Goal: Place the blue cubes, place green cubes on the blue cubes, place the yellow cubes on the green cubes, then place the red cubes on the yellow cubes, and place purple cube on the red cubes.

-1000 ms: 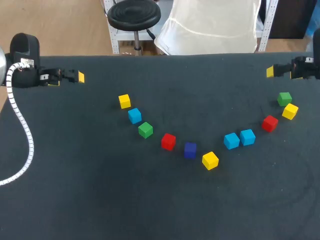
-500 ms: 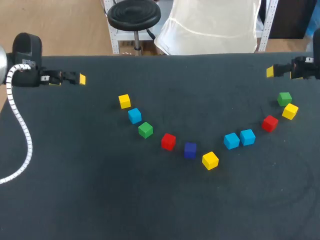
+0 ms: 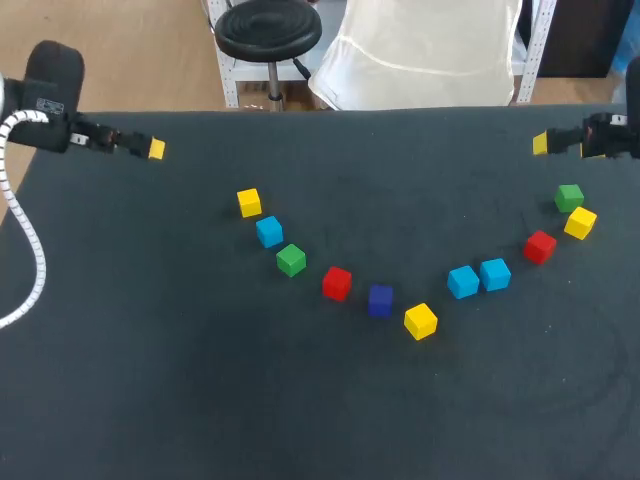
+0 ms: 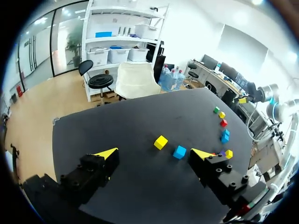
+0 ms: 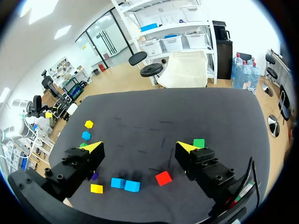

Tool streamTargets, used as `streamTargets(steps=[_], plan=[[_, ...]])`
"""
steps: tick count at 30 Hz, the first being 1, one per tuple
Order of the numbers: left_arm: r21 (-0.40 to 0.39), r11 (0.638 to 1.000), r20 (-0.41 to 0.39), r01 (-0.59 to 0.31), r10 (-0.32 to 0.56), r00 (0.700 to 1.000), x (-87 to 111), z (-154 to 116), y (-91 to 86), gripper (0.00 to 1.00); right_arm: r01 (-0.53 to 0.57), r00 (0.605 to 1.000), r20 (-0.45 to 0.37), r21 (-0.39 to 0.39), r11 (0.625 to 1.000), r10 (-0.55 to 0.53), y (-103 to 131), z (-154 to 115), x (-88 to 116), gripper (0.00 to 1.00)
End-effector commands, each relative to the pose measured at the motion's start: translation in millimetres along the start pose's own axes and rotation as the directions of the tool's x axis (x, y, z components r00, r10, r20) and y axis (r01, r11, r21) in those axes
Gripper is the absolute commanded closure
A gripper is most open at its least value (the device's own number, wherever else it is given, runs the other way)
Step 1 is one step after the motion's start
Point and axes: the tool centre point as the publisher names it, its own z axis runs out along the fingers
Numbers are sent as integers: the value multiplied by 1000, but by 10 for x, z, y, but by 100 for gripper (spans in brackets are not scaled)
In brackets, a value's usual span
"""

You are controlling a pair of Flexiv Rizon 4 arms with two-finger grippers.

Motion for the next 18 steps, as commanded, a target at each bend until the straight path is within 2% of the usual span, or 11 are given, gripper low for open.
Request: streamTargets(steps=[1,13,15,16,18], plan=[[2,1000,2,-2,2,1000,12,-9,4,0,0,1000,1,4,1000,0,7,-1,2,0],[2,1000,2,-2,2,1000,12,-9,4,0,0,1000,1,4,1000,0,7,-1,2,0],[-19,997,9,-76,76,997,-25,0,6,0,0,1000,1,4,1000,0,7,-1,2,0],[-1,988,25,-153,153,988,-57,7,-6,0,0,1000,1,4,1000,0,7,-1,2,0],[-21,965,-16,-260,260,966,-142,45,-33,0,0,1000,1,4,1000,0,7,-1,2,0]])
